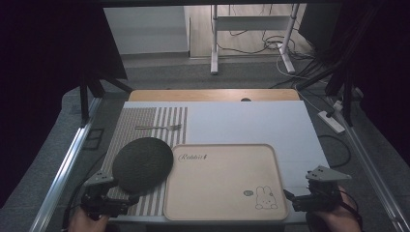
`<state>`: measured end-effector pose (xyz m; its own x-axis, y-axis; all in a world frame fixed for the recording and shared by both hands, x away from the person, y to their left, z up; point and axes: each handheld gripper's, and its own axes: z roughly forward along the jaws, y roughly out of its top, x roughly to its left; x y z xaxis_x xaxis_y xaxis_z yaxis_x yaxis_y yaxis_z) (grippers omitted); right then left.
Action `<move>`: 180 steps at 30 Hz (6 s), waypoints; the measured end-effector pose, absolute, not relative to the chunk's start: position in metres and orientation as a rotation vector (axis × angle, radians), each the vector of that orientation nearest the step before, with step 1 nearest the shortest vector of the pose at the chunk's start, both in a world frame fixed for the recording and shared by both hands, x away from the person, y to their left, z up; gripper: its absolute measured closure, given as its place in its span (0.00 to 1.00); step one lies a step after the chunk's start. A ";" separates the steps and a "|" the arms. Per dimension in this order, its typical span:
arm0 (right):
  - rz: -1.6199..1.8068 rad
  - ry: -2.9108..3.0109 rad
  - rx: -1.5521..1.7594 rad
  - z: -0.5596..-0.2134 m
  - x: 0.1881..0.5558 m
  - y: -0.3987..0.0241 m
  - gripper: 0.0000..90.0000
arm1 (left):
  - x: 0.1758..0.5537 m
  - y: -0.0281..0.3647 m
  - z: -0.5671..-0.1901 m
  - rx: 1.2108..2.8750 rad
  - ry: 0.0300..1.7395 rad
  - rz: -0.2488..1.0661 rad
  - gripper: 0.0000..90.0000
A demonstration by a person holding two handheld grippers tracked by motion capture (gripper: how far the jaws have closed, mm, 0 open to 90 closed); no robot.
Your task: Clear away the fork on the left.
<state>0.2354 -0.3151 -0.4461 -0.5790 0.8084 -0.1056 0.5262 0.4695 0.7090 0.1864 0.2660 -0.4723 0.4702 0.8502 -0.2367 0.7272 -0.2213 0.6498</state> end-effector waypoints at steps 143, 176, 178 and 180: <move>0.865 2.323 1.092 -0.448 0.236 -0.313 0.00 | 0.488 0.284 -0.525 2.213 1.535 0.328 0.99; 0.847 2.332 1.050 -0.448 0.234 -0.311 0.00 | 0.458 0.280 -0.509 2.304 1.463 0.142 0.80; 0.845 2.332 1.048 -0.448 0.234 -0.311 0.00 | 0.458 0.277 -0.505 2.277 1.463 0.182 0.61; 0.841 2.335 1.046 -0.448 0.234 -0.311 0.00 | 0.459 0.276 -0.504 2.268 1.468 0.193 0.47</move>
